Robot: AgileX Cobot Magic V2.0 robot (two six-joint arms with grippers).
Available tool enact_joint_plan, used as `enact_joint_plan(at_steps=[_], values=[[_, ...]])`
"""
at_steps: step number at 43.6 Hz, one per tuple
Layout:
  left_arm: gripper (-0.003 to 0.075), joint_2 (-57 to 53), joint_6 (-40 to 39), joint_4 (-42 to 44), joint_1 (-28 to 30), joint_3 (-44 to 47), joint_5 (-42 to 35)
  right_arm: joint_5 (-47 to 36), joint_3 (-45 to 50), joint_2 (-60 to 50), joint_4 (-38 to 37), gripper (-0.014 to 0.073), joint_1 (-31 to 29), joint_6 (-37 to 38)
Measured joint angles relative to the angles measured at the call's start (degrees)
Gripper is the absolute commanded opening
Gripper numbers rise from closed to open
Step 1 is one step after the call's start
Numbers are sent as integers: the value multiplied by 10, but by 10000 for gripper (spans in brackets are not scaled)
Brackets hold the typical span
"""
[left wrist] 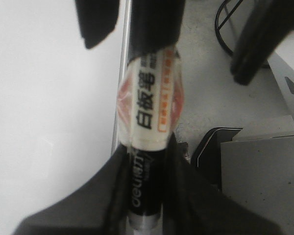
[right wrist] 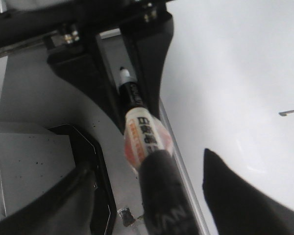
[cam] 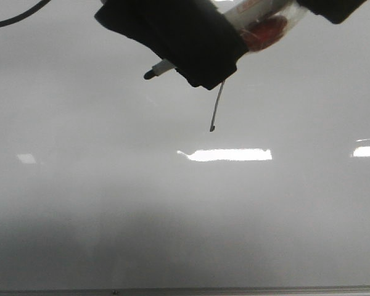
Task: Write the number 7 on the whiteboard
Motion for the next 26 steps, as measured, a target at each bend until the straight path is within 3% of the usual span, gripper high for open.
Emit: enact_joint_plan(at_steps=[6, 14, 20, 26], values=[[94, 0, -100, 83, 0, -15, 1, -2, 0, -39, -48, 574, -50, 73], [94, 0, -350, 301, 0, -49, 35, 11, 0, -111, -118, 574, -122, 168], [94, 0, -527, 469, 1, -59, 90, 35, 0, -138, -123, 574, -151, 185], [94, -12, -636, 542, 41, -44, 145, 45, 0, -141, -125, 574, -155, 189]])
